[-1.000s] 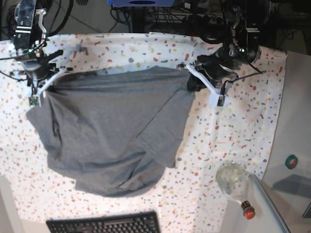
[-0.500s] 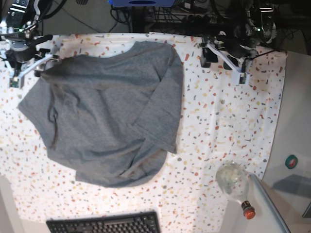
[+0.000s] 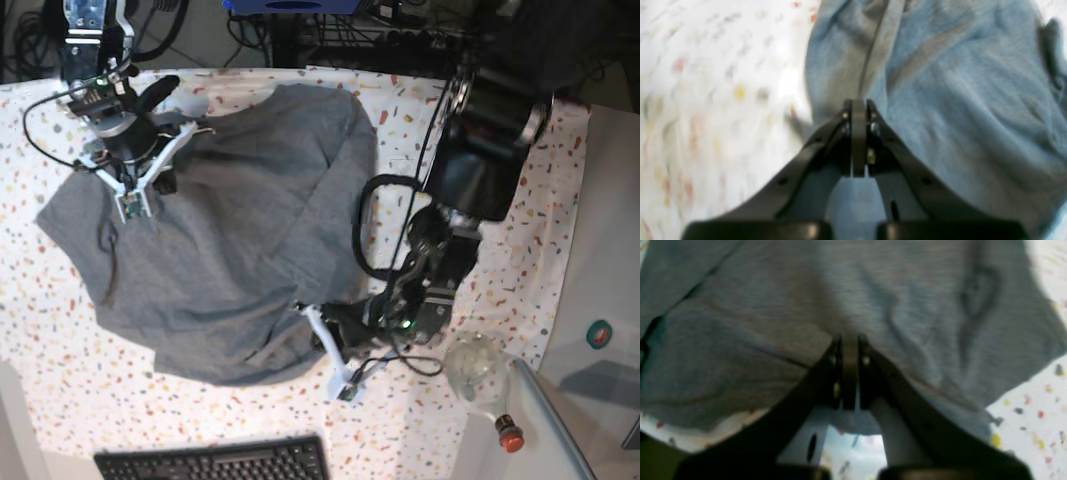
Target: Layout the t-shirt on the table in an organized manner, then fold the t-shirt properly
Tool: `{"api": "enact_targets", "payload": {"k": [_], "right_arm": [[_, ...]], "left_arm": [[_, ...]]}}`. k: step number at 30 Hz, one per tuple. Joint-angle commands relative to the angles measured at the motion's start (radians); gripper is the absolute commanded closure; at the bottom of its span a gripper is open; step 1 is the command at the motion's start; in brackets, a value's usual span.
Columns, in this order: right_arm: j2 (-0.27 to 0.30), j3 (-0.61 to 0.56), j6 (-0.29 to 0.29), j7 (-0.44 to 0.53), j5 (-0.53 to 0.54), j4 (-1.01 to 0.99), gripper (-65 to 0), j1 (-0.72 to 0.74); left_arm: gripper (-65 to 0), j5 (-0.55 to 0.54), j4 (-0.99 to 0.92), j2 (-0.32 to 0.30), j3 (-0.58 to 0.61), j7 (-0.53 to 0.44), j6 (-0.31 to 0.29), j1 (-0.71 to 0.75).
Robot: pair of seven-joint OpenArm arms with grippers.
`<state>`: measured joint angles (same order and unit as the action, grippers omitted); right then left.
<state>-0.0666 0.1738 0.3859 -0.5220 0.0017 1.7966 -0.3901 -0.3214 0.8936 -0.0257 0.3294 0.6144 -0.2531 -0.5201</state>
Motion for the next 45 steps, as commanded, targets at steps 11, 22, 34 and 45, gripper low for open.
{"api": "enact_targets", "payload": {"k": [11,22,34,45], "right_arm": [[-0.003,-0.038,-0.094,-0.007,0.002,-0.344,0.0,0.122],[0.159,0.177,-0.094,-0.014,0.002,-0.610,0.0,0.308],[0.278,0.089,-0.089,0.141,0.002,-1.099,0.0,0.831],[0.224,0.166,-0.089,-0.028,0.005,-0.343,0.0,0.471]], "left_arm": [[0.0,0.063,-0.606,0.183,0.408,-0.525,0.100,-0.199],[0.0,0.238,-0.575,0.099,0.405,-0.420,0.193,-0.015],[0.0,0.244,0.266,0.057,0.290,-0.064,0.196,0.430],[0.0,0.236,0.721,-0.053,-0.253,0.085,0.188,0.529]]}}
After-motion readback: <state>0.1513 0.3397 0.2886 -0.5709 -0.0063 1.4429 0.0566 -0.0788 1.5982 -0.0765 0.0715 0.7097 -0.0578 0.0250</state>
